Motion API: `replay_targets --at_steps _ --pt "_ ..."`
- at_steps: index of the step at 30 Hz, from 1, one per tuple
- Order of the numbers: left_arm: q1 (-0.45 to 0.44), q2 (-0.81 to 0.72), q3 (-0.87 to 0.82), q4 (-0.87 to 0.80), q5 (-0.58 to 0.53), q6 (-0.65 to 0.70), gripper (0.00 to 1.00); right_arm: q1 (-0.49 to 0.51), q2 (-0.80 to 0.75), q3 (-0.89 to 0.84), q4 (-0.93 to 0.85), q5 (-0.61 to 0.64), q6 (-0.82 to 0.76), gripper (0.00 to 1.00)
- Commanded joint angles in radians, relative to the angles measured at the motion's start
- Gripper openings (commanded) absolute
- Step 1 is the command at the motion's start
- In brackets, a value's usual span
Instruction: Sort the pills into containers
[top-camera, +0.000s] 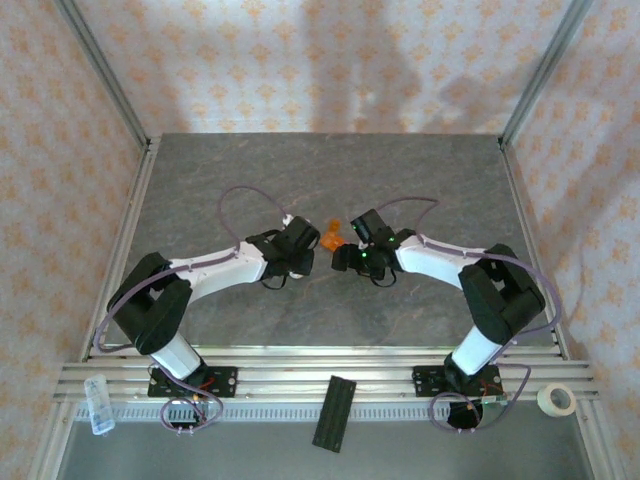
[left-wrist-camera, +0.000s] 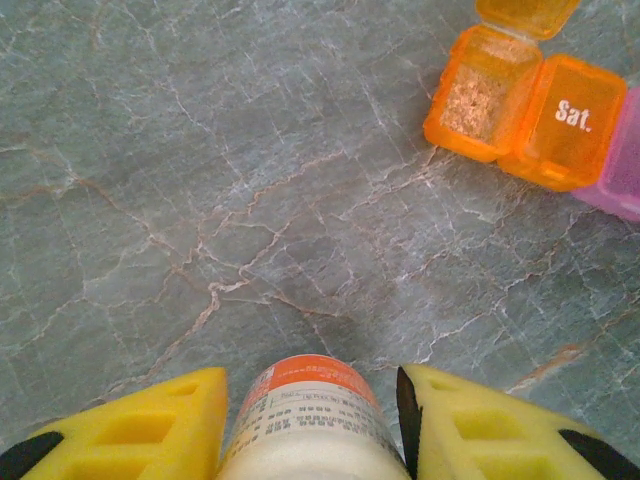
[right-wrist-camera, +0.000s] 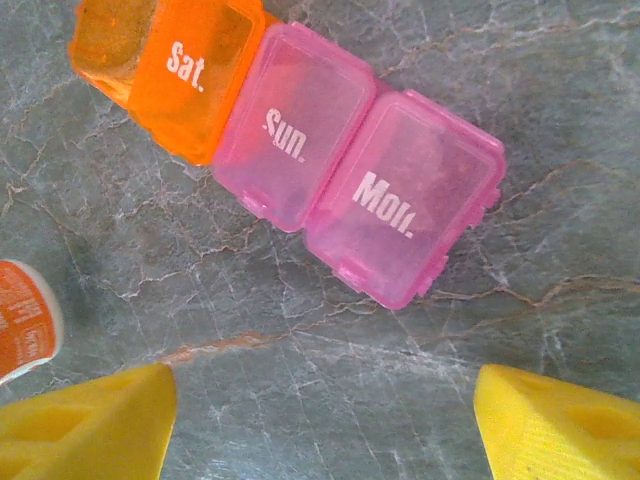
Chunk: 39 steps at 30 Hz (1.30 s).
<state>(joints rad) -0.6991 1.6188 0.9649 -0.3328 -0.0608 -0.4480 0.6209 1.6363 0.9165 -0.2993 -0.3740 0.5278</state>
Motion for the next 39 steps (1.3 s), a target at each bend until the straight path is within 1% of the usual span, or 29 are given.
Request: replay_targets --at_steps 1,2,5,11,12,14,15,16,21,26,32,39 --pt "-0.013 0.019 -0.002 0.014 -0.036 -0.002 0.26 0.001 0.005 0.032 0.010 0.029 0.015 0.78" --pt "-0.012 0.022 0.000 0.014 -0.035 0.000 0.28 0.001 0.003 0.034 0.004 0.038 0.012 0.78" --pt "-0.016 0.025 0.004 0.011 -0.031 0.002 0.38 -0.001 -0.016 0.036 -0.016 0.062 0.005 0.78" --pt "-0.016 0.015 0.004 0.009 -0.020 -0.001 0.71 -0.006 -0.071 0.041 -0.061 0.100 -0.006 0.78" --pt "-0.017 0.012 0.006 0.009 -0.018 -0.001 0.79 -0.007 -0.081 0.044 -0.071 0.107 -0.008 0.78" --pt "-0.017 -0.002 0.010 0.008 -0.016 -0.004 0.90 -0.006 -0.101 0.048 -0.088 0.113 -0.014 0.78" --pt "-0.016 -0.011 0.016 0.009 -0.016 -0.003 0.98 -0.007 -0.113 0.051 -0.097 0.117 -0.013 0.78" --pt "-0.016 -0.023 0.022 0.004 -0.017 -0.002 1.00 -0.006 -0.121 0.056 -0.107 0.118 -0.015 0.78" --pt "-0.010 -0.082 0.064 -0.016 -0.036 0.016 1.00 -0.003 -0.145 0.090 -0.156 0.115 -0.034 0.78" --pt "0.037 -0.145 0.082 -0.016 -0.025 0.015 1.00 0.023 -0.128 0.148 -0.201 0.122 -0.052 0.78" --pt "0.172 -0.246 0.052 0.004 0.049 -0.001 1.00 0.081 -0.072 0.245 -0.248 0.121 -0.074 0.78" --pt "0.350 -0.315 -0.017 0.003 0.085 0.022 1.00 0.178 0.057 0.437 -0.356 0.162 -0.141 0.78"
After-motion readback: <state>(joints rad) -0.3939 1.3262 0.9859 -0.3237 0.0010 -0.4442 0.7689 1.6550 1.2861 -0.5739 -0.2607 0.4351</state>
